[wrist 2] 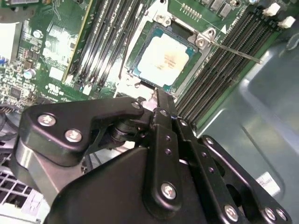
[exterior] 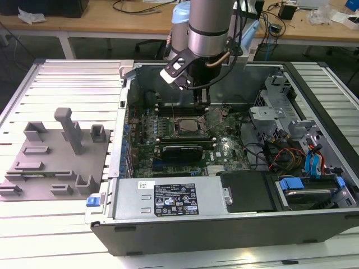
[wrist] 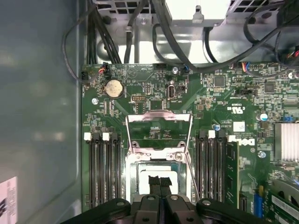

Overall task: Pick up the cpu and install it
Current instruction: 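Close the cpu cover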

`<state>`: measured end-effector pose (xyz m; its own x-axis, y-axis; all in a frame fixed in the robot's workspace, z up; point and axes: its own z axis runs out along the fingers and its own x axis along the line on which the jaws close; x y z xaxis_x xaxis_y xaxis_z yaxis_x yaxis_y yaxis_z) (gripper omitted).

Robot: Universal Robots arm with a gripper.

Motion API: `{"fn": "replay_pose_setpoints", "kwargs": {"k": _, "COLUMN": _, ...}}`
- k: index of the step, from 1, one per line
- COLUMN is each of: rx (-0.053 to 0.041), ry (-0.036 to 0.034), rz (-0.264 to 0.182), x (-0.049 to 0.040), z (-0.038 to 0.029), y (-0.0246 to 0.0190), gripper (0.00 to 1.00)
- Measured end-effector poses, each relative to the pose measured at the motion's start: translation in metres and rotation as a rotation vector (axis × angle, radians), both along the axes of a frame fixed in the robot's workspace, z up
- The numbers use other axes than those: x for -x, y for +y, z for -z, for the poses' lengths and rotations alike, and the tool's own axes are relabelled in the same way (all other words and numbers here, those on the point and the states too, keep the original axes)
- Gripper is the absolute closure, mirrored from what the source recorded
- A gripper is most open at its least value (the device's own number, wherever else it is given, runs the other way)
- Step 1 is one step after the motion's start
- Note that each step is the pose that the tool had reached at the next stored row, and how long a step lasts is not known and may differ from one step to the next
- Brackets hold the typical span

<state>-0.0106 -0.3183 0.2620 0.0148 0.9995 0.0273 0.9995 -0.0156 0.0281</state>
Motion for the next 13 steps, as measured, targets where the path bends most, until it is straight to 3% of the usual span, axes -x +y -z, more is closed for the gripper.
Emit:
{"fn": "replay_pose_setpoints", "kwargs": {"k": 3, "rx": 0.0000, "ry": 0.0000, "rz": 0.000, "x": 0.0000, "z": -0.0097, "y": 0.0000, "gripper": 0.89}}
{"fn": "replay_pose_setpoints", "kwargs": {"k": 7, "rx": 0.0002, "ry": 0.0000, "rz": 0.000, "x": 0.0000, "z": -0.0289, "y": 0.0001, "gripper": 0.89}}
{"fn": "replay_pose_setpoints", "kwargs": {"k": 9, "rx": 0.0002, "ry": 0.0000, "rz": 0.000, "x": 0.0000, "z": -0.0330, "y": 0.0000, "gripper": 0.89}}
{"fn": "replay_pose_setpoints", "kwargs": {"k": 13, "rx": 0.0000, "ry": 0.0000, "rz": 0.000, "x": 0.0000, "z": -0.0337, "y": 0.0001, "gripper": 0.89}}
